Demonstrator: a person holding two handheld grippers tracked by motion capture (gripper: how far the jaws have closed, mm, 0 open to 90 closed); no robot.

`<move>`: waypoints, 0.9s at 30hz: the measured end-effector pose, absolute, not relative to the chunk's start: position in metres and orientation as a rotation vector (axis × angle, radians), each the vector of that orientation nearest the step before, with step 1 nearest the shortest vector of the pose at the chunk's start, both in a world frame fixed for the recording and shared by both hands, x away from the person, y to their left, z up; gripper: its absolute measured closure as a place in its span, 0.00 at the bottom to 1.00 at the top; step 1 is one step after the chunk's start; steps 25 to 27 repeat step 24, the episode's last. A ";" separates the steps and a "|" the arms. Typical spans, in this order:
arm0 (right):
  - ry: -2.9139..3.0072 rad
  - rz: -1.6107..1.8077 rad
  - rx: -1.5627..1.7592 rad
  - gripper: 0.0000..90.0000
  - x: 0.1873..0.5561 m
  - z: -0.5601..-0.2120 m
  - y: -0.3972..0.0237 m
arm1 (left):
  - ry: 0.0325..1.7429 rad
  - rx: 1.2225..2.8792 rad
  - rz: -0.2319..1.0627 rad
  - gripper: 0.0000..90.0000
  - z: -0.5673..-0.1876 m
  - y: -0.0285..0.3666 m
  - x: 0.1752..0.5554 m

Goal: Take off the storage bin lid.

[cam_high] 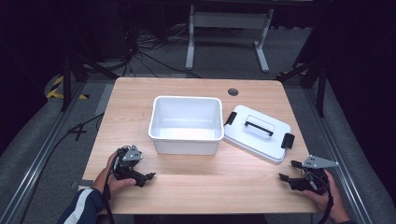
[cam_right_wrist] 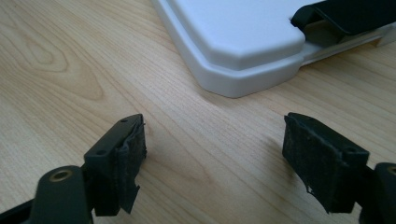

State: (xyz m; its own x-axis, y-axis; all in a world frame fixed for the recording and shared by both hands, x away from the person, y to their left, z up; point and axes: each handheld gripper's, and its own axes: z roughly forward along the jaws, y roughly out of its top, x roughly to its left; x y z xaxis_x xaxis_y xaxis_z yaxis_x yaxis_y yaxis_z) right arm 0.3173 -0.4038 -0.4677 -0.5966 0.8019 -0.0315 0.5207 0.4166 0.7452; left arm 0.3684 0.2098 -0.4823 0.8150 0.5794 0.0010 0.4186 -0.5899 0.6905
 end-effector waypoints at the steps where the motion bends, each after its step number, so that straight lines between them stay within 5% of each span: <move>1: 2.292 1.004 1.132 0.24 0.317 -0.468 -0.404 | 0.729 2.287 0.289 0.00 -0.482 0.210 0.369; 27: 2.289 0.995 1.137 0.22 0.318 -0.468 -0.404 | 0.738 2.285 0.278 0.00 -0.482 0.209 0.369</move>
